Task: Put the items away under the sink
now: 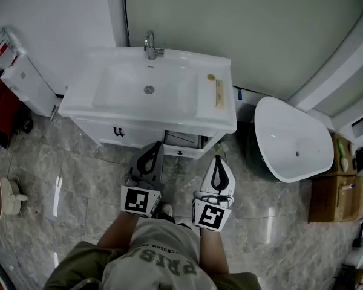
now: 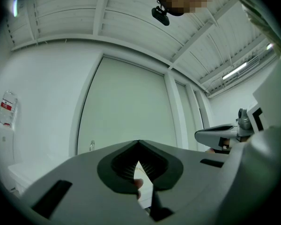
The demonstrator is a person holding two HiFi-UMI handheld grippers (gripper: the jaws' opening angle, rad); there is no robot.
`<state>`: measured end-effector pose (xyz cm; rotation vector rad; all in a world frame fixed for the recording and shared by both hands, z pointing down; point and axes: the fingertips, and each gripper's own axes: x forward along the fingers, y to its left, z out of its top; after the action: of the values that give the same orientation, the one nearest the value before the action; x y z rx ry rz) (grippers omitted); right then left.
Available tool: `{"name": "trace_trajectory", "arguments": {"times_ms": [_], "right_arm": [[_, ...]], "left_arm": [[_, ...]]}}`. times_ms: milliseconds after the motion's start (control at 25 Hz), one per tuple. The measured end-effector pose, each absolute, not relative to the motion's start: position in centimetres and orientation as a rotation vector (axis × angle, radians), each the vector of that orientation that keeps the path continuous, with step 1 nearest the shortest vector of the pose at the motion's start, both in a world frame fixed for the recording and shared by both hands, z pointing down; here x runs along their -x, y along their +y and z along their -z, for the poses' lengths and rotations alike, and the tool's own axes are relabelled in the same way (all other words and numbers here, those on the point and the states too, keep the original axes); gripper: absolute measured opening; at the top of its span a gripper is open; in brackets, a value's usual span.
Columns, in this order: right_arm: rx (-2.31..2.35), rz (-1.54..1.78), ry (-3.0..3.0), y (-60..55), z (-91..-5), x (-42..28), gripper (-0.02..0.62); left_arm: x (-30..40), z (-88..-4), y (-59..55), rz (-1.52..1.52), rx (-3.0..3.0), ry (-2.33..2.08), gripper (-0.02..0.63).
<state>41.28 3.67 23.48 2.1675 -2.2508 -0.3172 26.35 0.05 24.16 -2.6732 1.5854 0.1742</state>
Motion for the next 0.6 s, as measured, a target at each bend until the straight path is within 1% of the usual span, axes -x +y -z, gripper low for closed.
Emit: {"name": "trace_trajectory", "arguments": {"times_ms": [80,240,600], "right_arm": [[-2.188,0.337,-2.247,3.65,-22.86,-40.95,-0.002],[-2.187,0.35,-2.245,3.88,-22.39,-40.75,-0.002],[-2.173,0.342,-2.253,4.25,-22.47,-40.92,-0.002]], "left_arm": [[-26.29,-24.41,0.21,-0.149,2.672,1.575,0.009],[-26.33,-23.77,0.39,-0.23,2.688,1.604,0.009],[-26.43,-24.23,0.95,-0.202,2.688,1.599,0.009]]}}
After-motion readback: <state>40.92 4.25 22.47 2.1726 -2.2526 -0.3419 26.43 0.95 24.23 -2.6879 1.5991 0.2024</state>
